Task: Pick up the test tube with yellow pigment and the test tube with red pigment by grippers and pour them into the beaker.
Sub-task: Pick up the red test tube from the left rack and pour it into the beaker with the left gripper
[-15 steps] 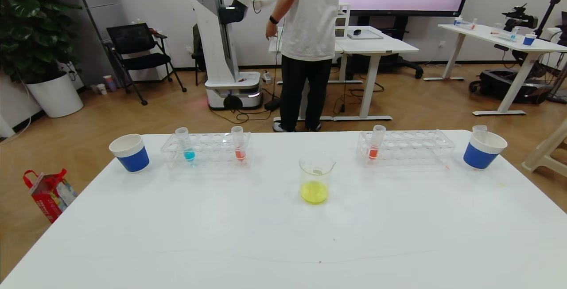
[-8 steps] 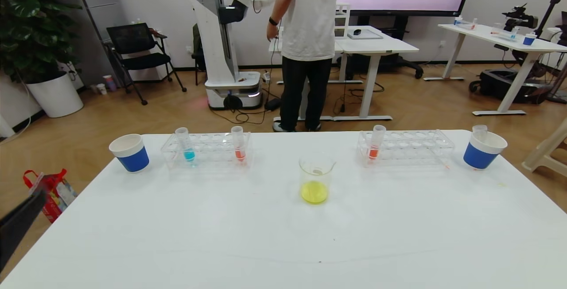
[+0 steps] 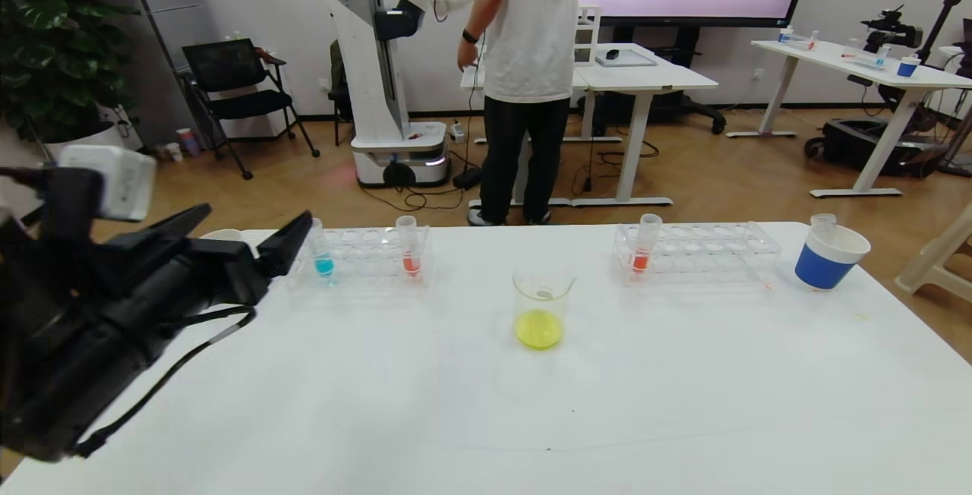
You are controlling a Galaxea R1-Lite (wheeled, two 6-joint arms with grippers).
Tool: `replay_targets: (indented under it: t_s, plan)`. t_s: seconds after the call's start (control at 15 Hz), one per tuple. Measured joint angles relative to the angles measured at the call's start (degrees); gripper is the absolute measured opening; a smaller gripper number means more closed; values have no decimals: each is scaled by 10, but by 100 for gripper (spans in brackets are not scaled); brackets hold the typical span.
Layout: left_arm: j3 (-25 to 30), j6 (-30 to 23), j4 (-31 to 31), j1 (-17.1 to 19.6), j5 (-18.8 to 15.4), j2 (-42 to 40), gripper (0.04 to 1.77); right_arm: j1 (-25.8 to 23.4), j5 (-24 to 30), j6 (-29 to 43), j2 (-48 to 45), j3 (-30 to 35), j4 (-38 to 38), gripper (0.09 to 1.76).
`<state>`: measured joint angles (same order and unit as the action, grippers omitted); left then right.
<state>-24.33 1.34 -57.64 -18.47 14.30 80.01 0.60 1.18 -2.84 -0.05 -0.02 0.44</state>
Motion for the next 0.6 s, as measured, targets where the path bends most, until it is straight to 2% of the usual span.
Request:
replay_targets:
  t_s: [0.13,0.27,0.4,0.6]
  plan:
    - [-26,-4,-66,-56,47,85,174,0,0,0,0,0,0,174]
    - [-58,-5,-120,-91,72,172,174,0,0,0,0,0,0,174]
    - [-94,-5,-157,-108,84,248,174,0,0,0,0,0,0,174]
    - [-148,-7,-199,-113,89,344,174,0,0,0,0,0,0,174]
